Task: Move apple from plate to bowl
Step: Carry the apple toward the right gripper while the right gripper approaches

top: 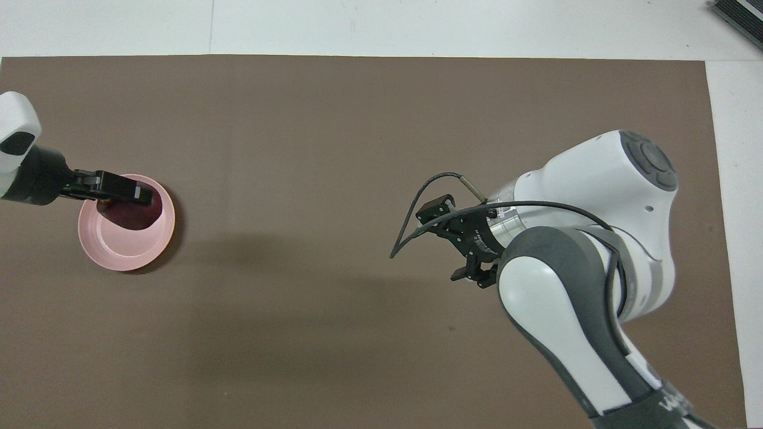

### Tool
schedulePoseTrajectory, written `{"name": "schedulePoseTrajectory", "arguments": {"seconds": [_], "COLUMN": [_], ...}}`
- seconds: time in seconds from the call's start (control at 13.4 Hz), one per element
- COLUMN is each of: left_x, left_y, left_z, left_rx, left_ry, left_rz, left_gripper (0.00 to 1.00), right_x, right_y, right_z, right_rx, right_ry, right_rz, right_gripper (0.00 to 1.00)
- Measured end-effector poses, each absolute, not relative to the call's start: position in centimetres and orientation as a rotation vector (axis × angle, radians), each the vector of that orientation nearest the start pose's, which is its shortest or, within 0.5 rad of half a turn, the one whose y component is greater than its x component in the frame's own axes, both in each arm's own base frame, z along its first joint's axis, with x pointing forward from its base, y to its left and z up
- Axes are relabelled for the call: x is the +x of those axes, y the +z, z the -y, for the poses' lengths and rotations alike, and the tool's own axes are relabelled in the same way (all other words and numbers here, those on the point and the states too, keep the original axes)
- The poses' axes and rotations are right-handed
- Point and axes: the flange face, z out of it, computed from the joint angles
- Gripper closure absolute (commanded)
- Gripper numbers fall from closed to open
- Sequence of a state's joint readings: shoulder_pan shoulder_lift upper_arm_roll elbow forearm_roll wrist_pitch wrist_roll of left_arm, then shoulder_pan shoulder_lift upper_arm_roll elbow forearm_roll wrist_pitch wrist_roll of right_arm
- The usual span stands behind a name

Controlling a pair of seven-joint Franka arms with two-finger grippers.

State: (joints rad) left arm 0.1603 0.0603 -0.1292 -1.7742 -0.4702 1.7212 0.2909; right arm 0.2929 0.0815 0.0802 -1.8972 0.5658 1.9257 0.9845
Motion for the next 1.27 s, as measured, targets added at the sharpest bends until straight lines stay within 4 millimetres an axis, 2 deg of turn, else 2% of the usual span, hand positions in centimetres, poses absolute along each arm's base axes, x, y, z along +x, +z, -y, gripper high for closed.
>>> {"name": "schedulePoseTrajectory", "arguments": {"seconds": [0.15, 0.3, 0.52, 0.67, 0.82, 1.04, 1.27], "left_x": [56.0, 55.5, 54.7, 53.5, 52.8, 52.8, 52.9], "left_y": [52.4, 52.2, 51.9, 51.8, 52.1, 52.7, 52.9], "left_z": [5.3, 6.9, 9.8, 11.7, 13.4, 16.0, 17.7], "left_rx": [-3.694, -3.742, -3.787, -3.814, -3.836, -3.880, -3.901], "left_ry": [0.150, 0.187, 0.239, 0.271, 0.270, 0.219, 0.154], "left_rz": [-0.357, -0.380, -0.438, -0.473, -0.455, -0.398, -0.335], "left_gripper": [1.00, 1.00, 1.00, 1.00, 1.00, 1.00, 1.00], "right_x": [52.7, 52.7, 54.2, 54.9, 54.6, 53.5, 52.2], "right_y": [45.4, 45.1, 47.0, 48.4, 48.6, 48.6, 49.1], "right_z": [-27.2, -28.7, -29.2, -30.7, -32.5, -34.7, -37.2], "right_rx": [-2.414, -2.332, -2.195, -2.129, -2.102, -2.073, -2.060], "right_ry": [0.521, 0.545, 0.564, 0.530, 0.529, 0.573, 0.591], "right_rz": [-1.186, -1.264, -1.376, -1.395, -1.419, -1.481, -1.488], "right_gripper": [0.00, 0.00, 0.00, 0.00, 0.00, 0.00, 0.00]}}
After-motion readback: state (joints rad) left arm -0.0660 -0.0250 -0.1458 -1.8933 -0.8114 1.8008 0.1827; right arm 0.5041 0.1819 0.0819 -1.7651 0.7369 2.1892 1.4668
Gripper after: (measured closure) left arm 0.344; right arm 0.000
